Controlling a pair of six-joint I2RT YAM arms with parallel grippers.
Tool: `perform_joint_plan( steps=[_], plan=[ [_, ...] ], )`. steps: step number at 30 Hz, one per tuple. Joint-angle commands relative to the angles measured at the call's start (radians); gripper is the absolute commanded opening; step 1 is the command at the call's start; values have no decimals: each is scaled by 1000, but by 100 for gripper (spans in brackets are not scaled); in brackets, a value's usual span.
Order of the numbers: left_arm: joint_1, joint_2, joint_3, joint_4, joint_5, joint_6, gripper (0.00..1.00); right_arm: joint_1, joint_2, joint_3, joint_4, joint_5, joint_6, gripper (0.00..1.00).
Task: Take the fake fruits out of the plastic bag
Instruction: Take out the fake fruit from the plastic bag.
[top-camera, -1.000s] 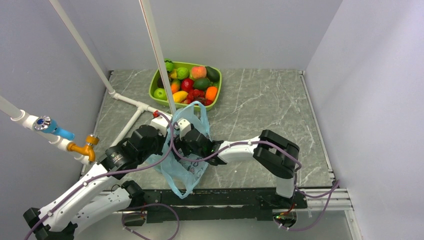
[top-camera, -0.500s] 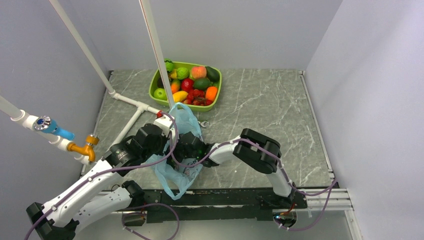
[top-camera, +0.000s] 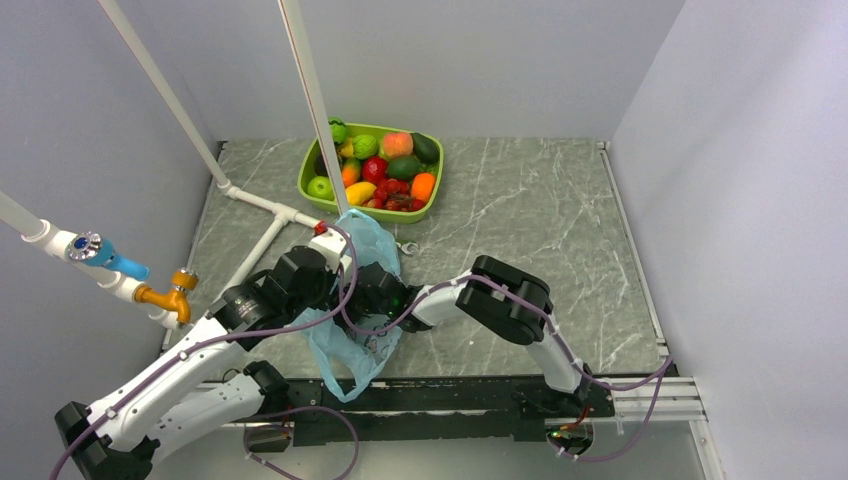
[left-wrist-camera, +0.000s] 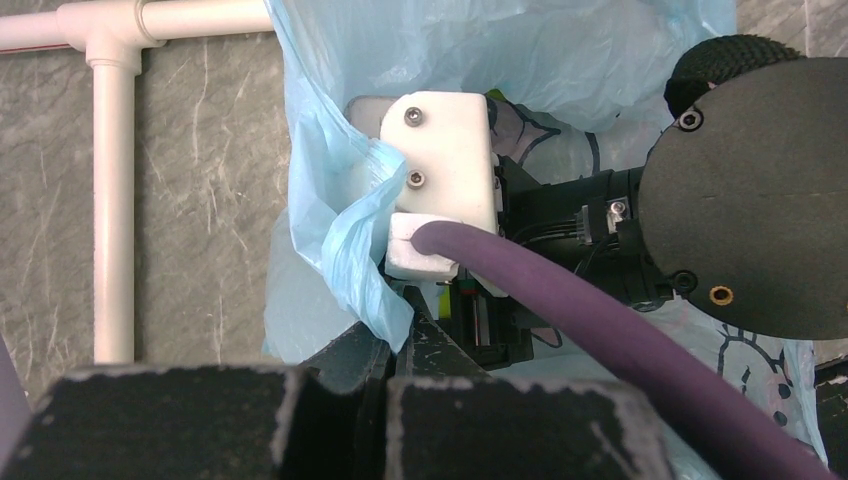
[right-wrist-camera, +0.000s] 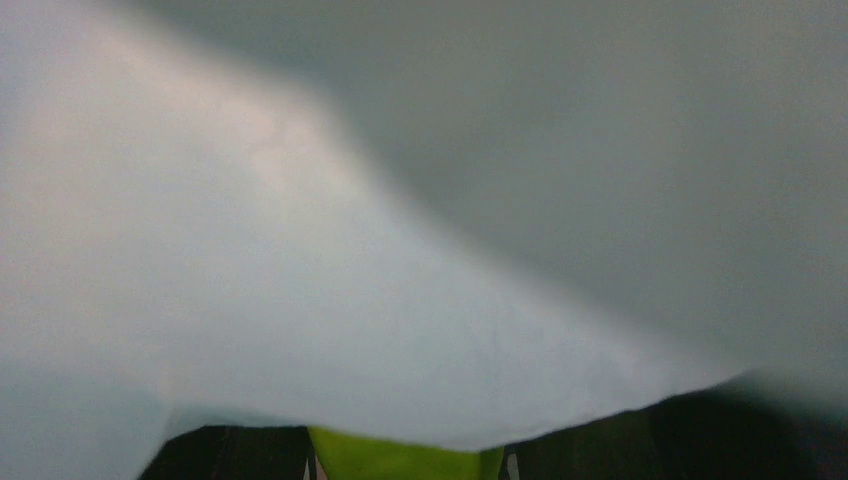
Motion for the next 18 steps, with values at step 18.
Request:
perform_joint_plan(
  steps=[18],
  plan=[
    [-7,30,15,50,29,-1,0,-37,-343,-245,-23,214,18,22]
  ],
)
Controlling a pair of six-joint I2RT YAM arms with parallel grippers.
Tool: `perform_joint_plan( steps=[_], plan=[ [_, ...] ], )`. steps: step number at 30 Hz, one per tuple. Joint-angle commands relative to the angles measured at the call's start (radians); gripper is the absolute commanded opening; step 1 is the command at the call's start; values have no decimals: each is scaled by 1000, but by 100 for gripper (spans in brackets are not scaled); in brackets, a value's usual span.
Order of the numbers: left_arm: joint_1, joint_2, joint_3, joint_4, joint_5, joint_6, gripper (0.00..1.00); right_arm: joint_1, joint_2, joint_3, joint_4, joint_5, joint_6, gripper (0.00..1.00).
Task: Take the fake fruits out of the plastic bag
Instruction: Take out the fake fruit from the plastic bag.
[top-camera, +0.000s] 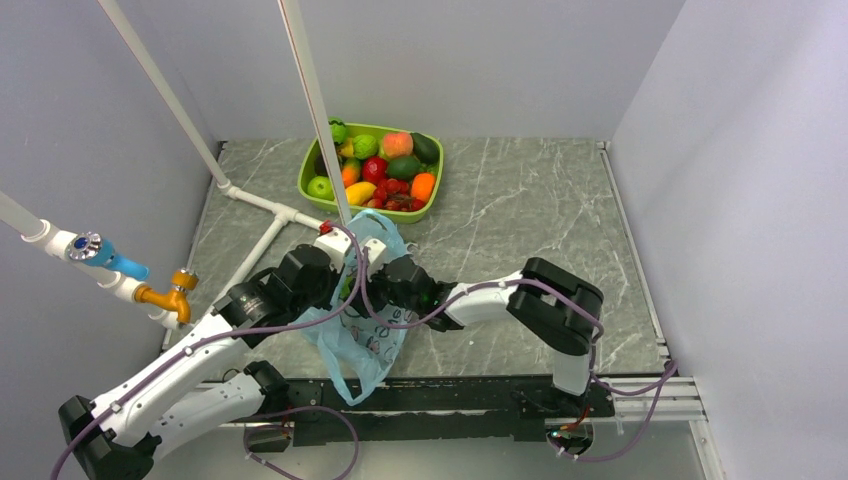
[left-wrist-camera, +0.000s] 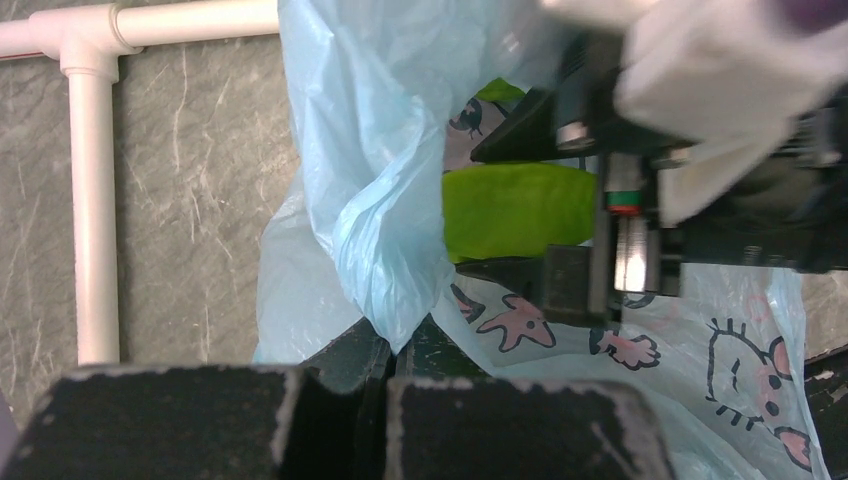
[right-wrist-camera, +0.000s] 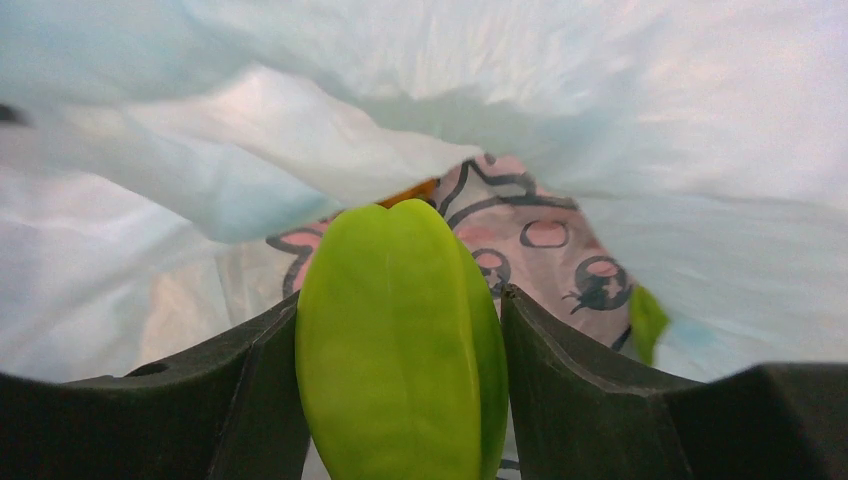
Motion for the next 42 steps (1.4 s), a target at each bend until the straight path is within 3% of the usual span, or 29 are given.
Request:
perform_joint_plan(
  steps=[1,10,18,23,27,30,36,42],
  plan=[
    [-4,6,15,30,10,-1,0,1,-87,-56,27,63,7,22],
    [-5,9,17,26,7,-5,0,1,-123,-121,29,11,87,12],
    [-4,16,16,25,6,-3,0,1,-321,-166,-32,31,75,2],
    [-4,34,21,25,11,0,0,-3,-416,-169,-69,21,117,1],
    [-4,33,22,21,4,-2,0,-39,-448,-168,-72,-90,216,0],
    [-4,20,19,24,1,-4,0,-103,-452,-213,7,-229,363,0],
    [-4,14,20,23,1,-4,0,-275,-383,-329,406,-544,720,0],
    [-5,9,19,22,3,-5,0,-365,-390,-401,563,-626,857,0]
  ],
)
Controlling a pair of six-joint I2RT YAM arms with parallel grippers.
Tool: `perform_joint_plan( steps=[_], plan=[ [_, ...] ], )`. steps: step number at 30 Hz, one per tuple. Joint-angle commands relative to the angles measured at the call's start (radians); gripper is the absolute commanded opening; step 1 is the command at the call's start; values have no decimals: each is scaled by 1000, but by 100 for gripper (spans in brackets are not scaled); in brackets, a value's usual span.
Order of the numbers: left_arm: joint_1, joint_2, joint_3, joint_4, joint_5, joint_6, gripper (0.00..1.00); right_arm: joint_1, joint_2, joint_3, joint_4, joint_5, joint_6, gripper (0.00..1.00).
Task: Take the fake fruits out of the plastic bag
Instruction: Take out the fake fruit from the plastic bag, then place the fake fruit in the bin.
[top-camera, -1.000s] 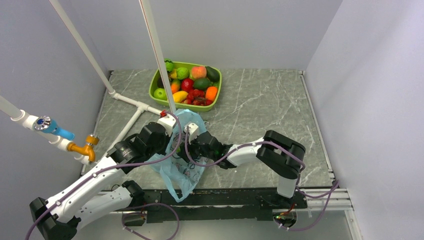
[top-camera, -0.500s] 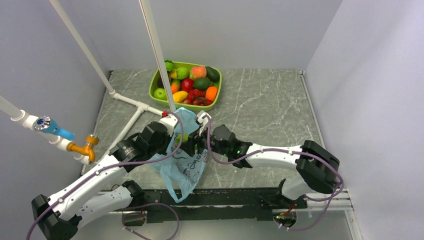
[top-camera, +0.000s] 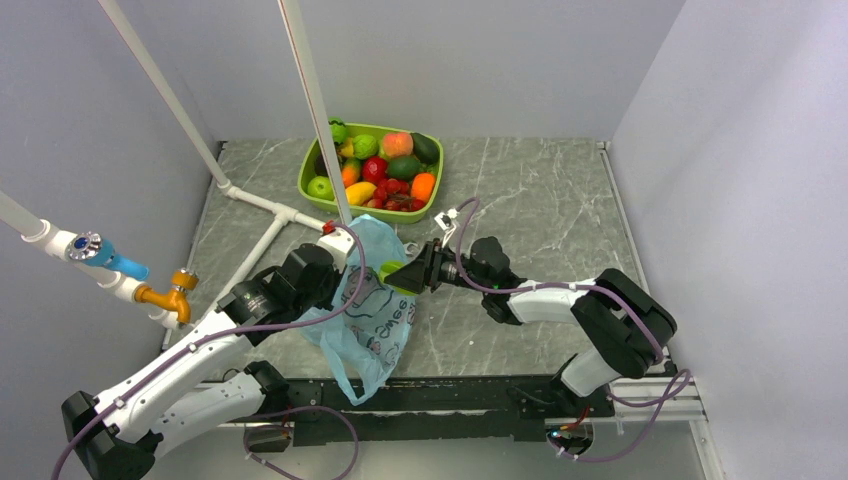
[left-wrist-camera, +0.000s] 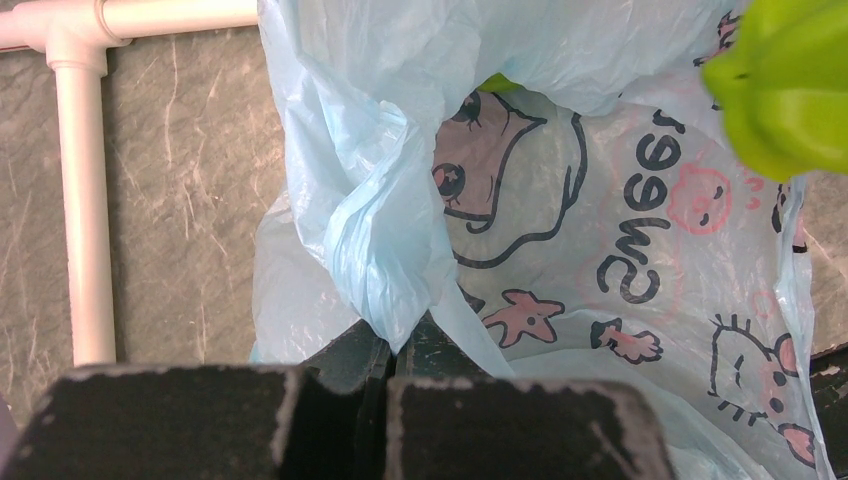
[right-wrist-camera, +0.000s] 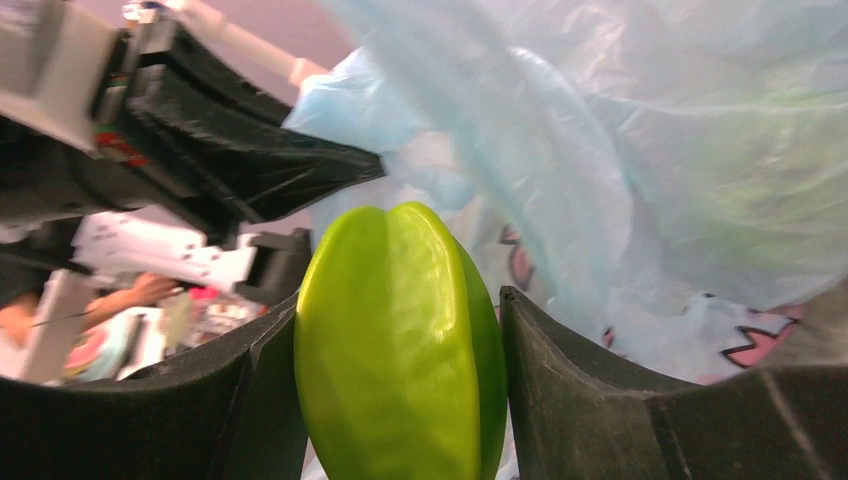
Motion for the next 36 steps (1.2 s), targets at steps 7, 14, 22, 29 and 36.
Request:
perform_joint_plan(
  steps=[7,14,22,29,36],
  plan=[
    [-5,-16,20,22,-5,-5,0,-200,-157,-114,131,-78,132,0],
    [-5,-10,20,22,-9,-4,0,-297,-391,-66,-411,184,-132,0],
    [-4,2,23,20,-9,-3,0,-394,-252,-2,-377,126,-115,0],
    [-4,10,23,17,-15,-5,0,-389,56,301,-335,119,-158,0],
    [-3,37,23,19,-15,-2,0,-380,338,580,-245,117,-117,0]
  ],
)
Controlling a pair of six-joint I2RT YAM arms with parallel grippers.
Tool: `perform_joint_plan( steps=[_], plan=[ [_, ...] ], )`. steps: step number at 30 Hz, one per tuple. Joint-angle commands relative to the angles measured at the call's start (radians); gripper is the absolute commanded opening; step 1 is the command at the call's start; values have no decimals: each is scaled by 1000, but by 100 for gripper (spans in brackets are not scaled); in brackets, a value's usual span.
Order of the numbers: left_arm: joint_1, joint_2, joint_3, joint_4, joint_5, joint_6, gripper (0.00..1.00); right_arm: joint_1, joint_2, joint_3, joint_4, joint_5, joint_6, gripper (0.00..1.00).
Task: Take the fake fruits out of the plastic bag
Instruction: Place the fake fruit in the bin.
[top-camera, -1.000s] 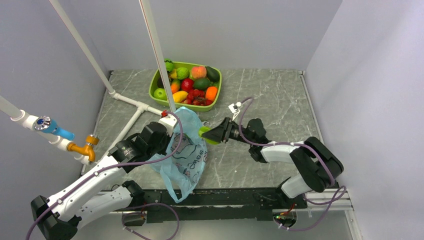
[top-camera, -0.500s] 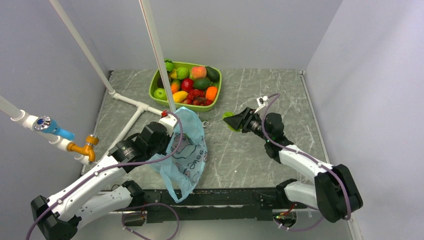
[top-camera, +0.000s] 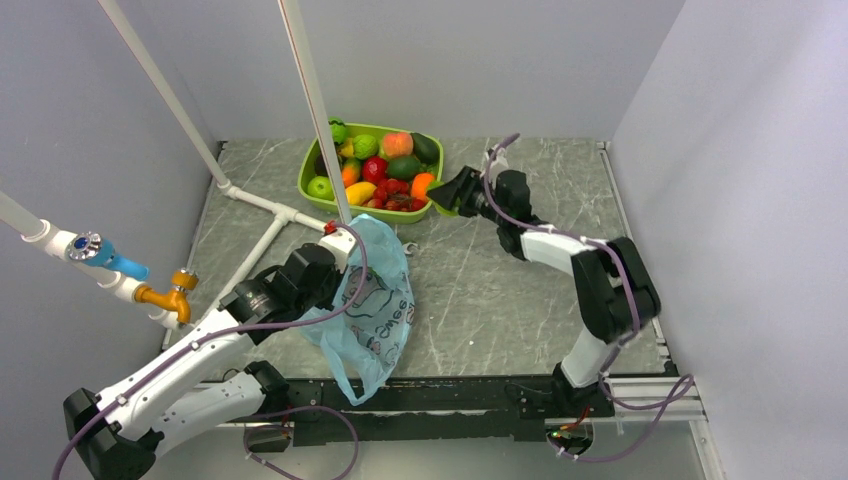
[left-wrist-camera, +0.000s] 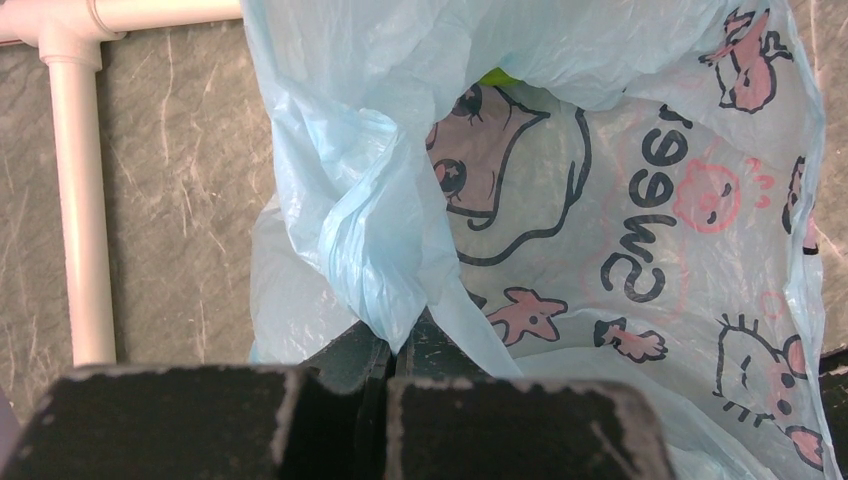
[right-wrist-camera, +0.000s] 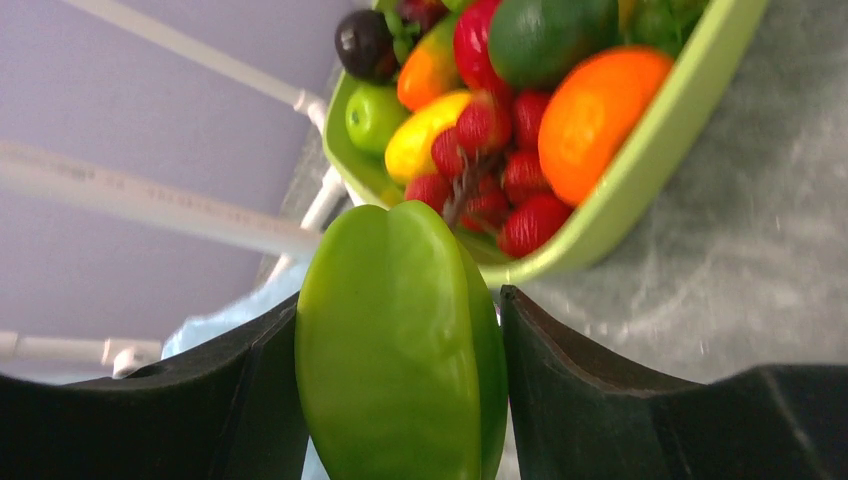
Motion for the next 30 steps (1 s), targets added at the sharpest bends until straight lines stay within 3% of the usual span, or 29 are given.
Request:
perform_joint_plan(
  steps=[1,14,24,30],
  plan=[
    [-1,21,26,18,-13,-2,0,10,131,179,101,-13,14,0],
    [1,4,25,22,-2,5,0,101,509,708,-77,60,-94,0],
    [0,-34,19,32,26,10,0,208,749,1154,-426,258,-359,4],
    [-1,-44,18,35,31,10,0,237,817,1240,-491,342,-439,12]
  ],
)
